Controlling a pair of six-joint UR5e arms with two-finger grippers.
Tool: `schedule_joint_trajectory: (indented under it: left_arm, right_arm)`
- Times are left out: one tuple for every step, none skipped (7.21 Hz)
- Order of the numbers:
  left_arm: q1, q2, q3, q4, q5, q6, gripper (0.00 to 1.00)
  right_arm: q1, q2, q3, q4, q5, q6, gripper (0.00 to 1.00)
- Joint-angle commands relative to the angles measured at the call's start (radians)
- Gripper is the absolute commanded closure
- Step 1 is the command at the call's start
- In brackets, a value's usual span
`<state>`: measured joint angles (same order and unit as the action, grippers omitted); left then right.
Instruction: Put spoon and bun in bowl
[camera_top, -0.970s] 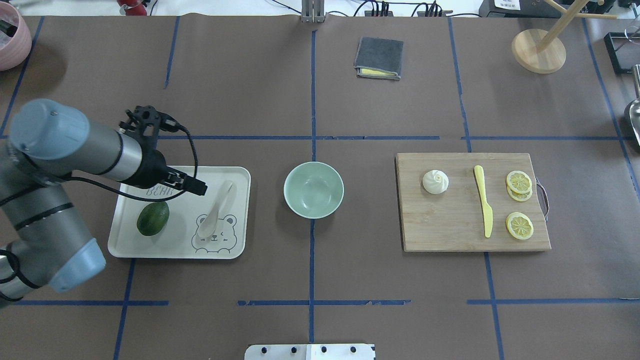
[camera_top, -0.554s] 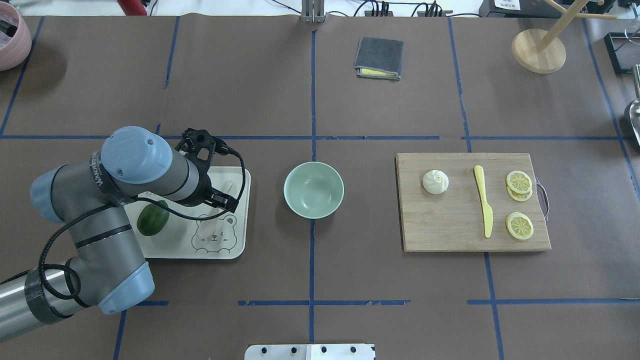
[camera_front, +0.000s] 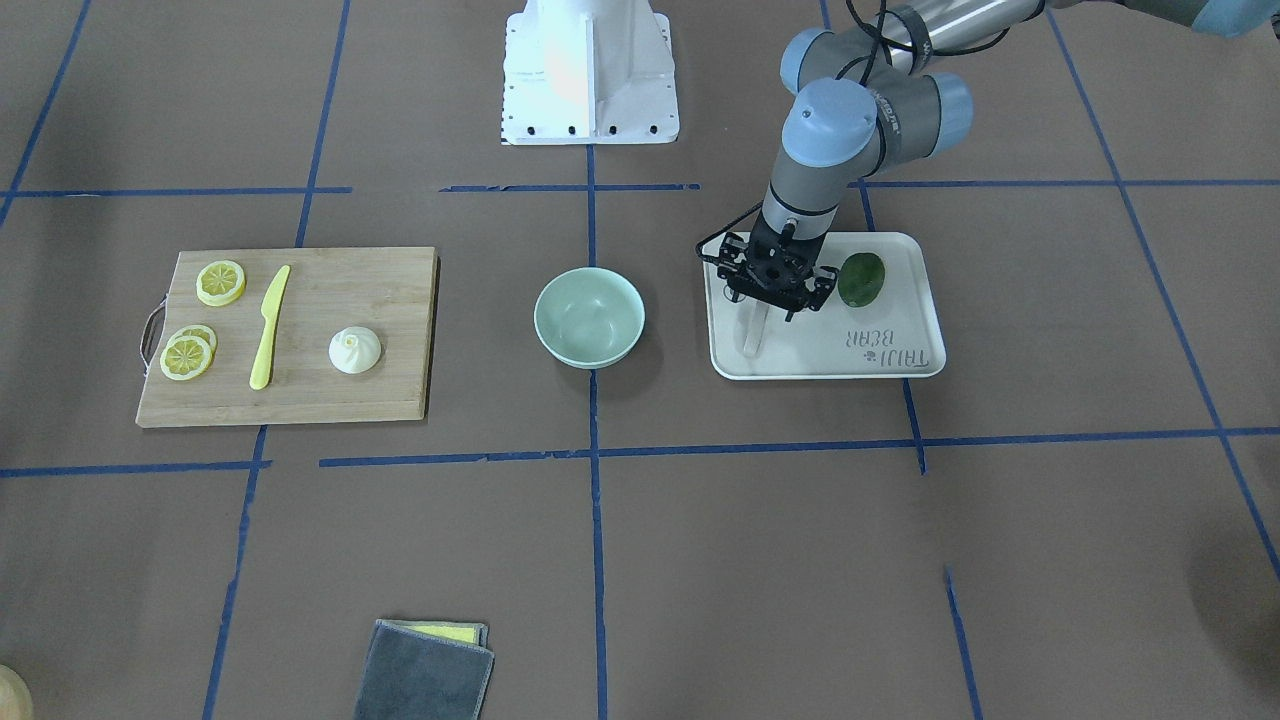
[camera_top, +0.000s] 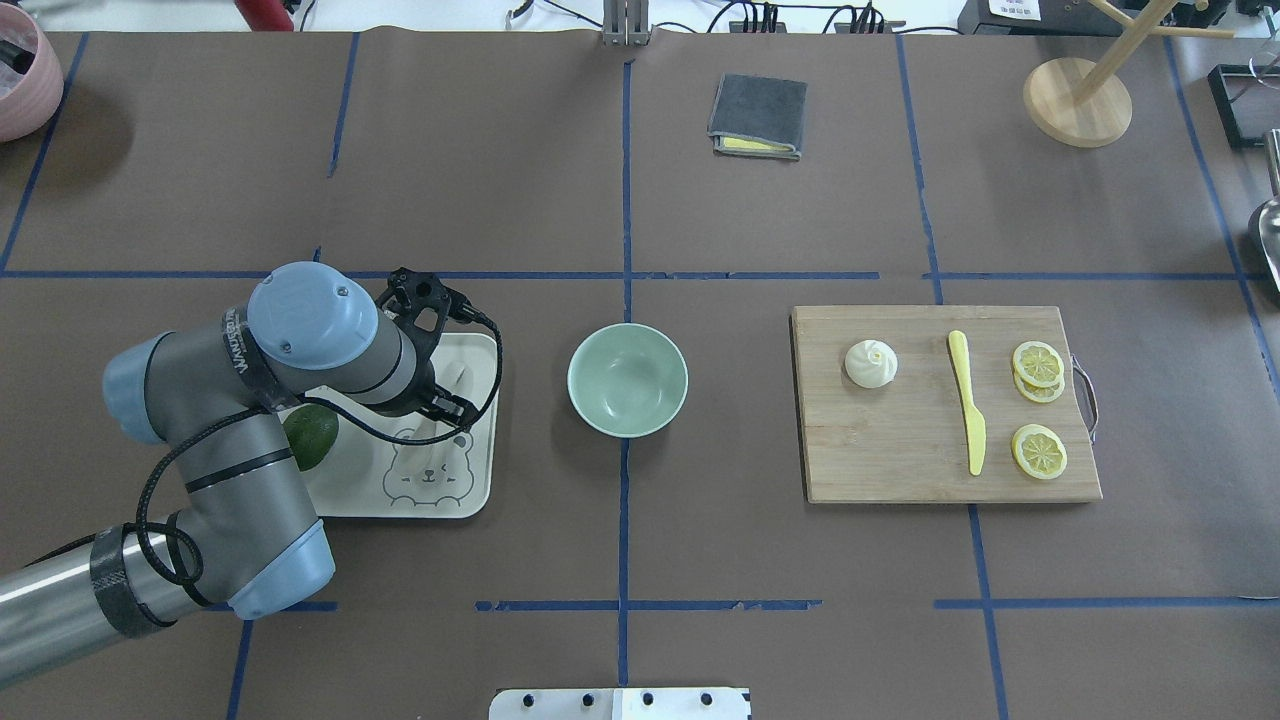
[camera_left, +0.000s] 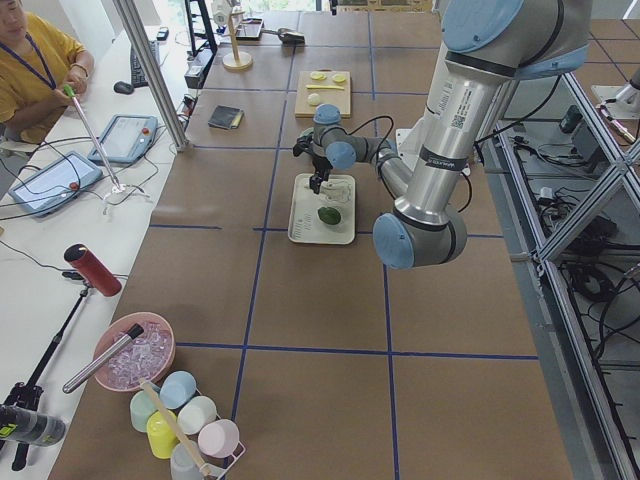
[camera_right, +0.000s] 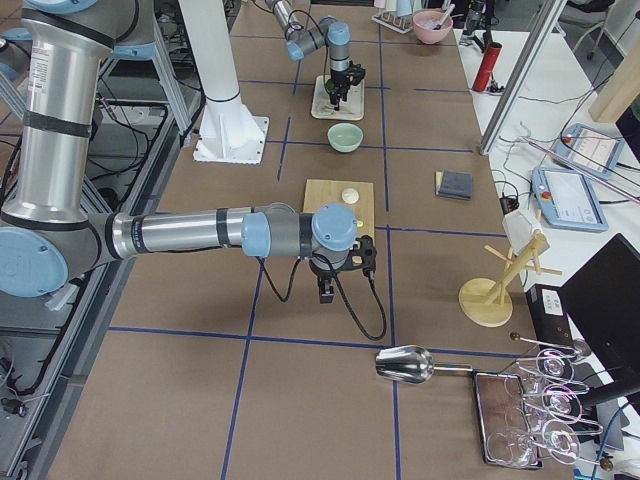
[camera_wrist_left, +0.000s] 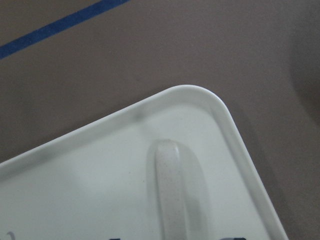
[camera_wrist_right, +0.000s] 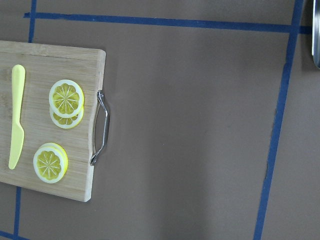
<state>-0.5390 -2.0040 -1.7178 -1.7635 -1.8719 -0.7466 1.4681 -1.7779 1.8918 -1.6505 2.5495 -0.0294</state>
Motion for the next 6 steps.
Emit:
schedule_joint_trajectory:
  left_arm:
    - [0.001,-0.002,0.013,-0.007,-0.001,0.004,0.41]
    - [0.001,-0.002,0.017,-0.01,-0.001,0.006,0.43]
    - [0.001,-0.007,0.02,-0.019,-0.001,0.006,0.45]
    - [0.001,-0.007,0.023,-0.024,-0.001,0.004,0.52]
    - [0.001,-0.007,0.024,-0.025,-0.003,0.006,0.6]
    - [0.001,-0.007,0.024,-0.024,-0.003,0.004,0.79]
  right_arm:
    - [-0.002,0.0,0.0,0.0,0.003,0.002,0.0]
    - [0.0,-0.002,0.0,0.0,0.003,0.002,0.0]
    - [0.0,0.0,-0.002,0.0,0.003,0.002,0.0]
    - [0.0,0.0,0.0,0.0,0.003,0.002,0.0]
    - [0.0,-0.002,-0.002,0.0,0.003,0.002,0.0]
    - [-0.002,-0.002,-0.002,0.0,0.003,0.003,0.0]
